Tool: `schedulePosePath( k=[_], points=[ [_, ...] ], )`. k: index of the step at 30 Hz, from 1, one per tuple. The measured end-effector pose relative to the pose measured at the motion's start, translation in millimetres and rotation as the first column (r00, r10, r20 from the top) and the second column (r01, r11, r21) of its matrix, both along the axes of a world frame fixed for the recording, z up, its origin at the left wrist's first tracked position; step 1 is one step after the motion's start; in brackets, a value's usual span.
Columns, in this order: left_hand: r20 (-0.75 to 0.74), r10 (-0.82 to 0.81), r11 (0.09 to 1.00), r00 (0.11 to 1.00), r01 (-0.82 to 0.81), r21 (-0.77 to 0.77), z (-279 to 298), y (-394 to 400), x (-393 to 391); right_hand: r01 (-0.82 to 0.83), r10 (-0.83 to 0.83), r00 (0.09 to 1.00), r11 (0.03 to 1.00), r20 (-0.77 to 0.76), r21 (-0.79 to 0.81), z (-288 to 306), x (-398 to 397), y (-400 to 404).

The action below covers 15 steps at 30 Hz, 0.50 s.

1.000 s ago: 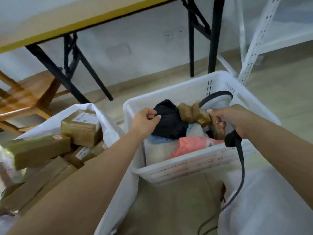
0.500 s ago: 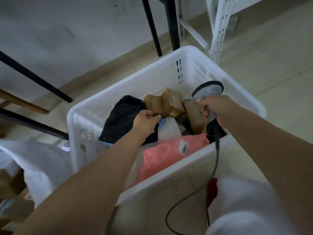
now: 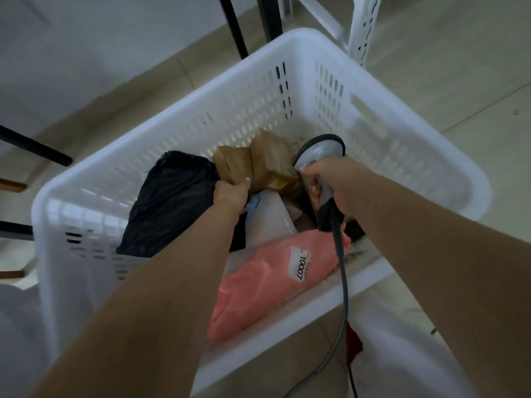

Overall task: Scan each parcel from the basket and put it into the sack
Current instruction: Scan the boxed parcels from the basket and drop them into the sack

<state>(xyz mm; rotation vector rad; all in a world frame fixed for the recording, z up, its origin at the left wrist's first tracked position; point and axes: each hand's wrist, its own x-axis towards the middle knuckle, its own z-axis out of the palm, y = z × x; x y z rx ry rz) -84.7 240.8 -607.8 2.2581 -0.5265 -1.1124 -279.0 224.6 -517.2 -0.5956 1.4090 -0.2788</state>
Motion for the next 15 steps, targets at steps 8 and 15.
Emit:
schedulePosePath(
  k=[8, 15],
  points=[
    [0.041, 0.078, 0.996, 0.996, -0.08, 0.037, -17.8, -18.0, 1.4, 0.143, -0.143, 0.989, 0.989, -0.026, 0.023, -12.4, -3.7, -1.2],
    [-0.101, 0.268, 0.948, 0.958, -0.281, -0.149, 20.2, 23.6, 7.0, 0.056, -0.062, 0.997, 0.994, -0.054, -0.095, 16.9, 1.8, 9.0]
  ],
)
